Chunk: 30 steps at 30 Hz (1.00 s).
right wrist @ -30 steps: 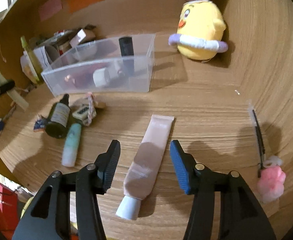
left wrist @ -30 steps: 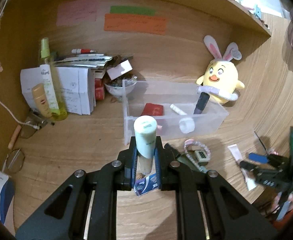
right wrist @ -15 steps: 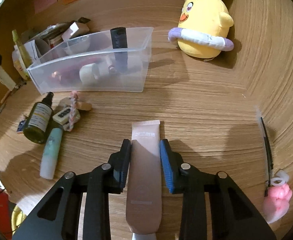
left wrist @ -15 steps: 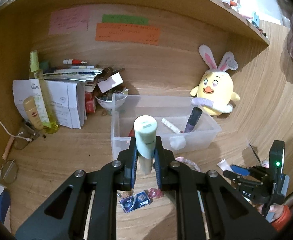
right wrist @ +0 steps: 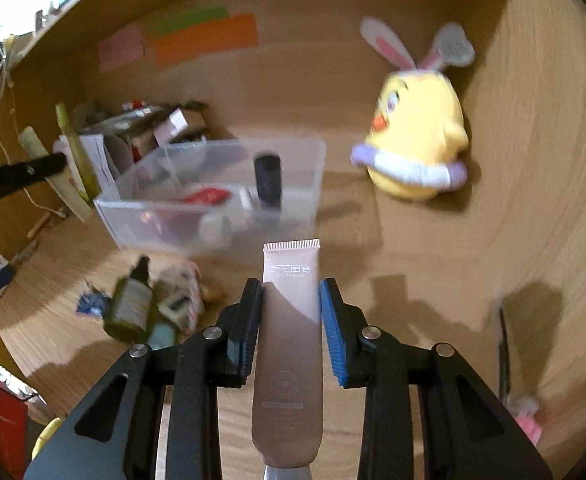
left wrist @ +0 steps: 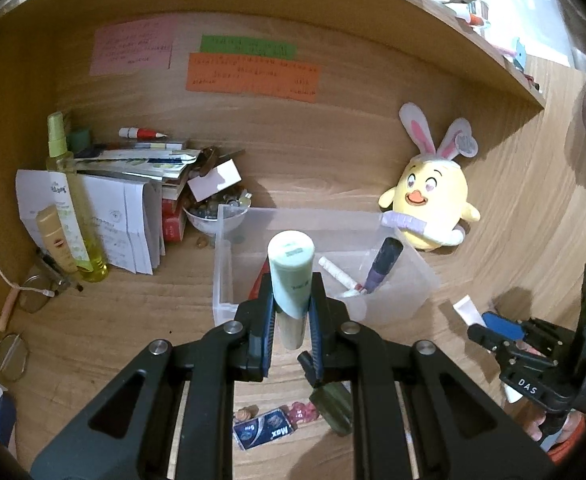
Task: Organize objects
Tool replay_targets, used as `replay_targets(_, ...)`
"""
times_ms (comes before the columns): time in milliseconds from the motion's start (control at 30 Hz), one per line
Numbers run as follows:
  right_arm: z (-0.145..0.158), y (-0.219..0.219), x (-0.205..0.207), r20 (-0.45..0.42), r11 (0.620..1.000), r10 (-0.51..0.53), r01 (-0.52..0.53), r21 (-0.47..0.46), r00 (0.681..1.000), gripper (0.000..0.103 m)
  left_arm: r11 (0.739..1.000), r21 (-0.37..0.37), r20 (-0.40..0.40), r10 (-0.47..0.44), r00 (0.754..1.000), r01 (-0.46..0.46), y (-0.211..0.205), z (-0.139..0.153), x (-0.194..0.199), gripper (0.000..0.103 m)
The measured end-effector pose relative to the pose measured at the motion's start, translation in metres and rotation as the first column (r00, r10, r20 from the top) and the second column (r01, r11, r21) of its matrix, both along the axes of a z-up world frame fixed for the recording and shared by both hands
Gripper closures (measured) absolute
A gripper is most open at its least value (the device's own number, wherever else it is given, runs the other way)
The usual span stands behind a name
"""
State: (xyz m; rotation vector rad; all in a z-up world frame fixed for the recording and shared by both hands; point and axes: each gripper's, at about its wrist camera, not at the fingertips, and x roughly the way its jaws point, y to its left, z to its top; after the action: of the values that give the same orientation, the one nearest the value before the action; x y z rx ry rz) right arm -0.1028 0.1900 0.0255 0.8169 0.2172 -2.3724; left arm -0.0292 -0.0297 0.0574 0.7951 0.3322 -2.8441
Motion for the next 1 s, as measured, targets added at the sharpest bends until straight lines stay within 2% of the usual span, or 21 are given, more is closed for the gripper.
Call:
replay_targets(300,0.031,-0.047,-0.016,-0.079,0.995,0.092,-0.094,-0.02,0.993,0.075,1.0,-0.011,-0.006,0.022,1.0,-0.022,-0.009,0.009,-0.023,0.088)
replay_targets(533,0.04,-0.08,-0.037,-0.092,0.989,0.149,-0.15,-0.009,0.985,0.076,0.999,-0.005,0.017,0.035,0.999,-0.035,-0.018,0.005,-0.046,0.088)
replay_targets(833,0.029,-0.125,-0.059,-0.07,0.969,0.239,-0.233,0.084,0.969,0.075,1.0,0.013,0.088,0.022,0.996,-0.023,-0.024,-0.014,-0.081,0.088)
replay_targets(1000,0.015,-0.142,-0.07,-0.043,0.957,0.265,-0.257,0.132,0.963,0.076,0.999,0.049,0.14,-0.008,0.99,0.001,-0.025,-0.03,-0.1,0.088)
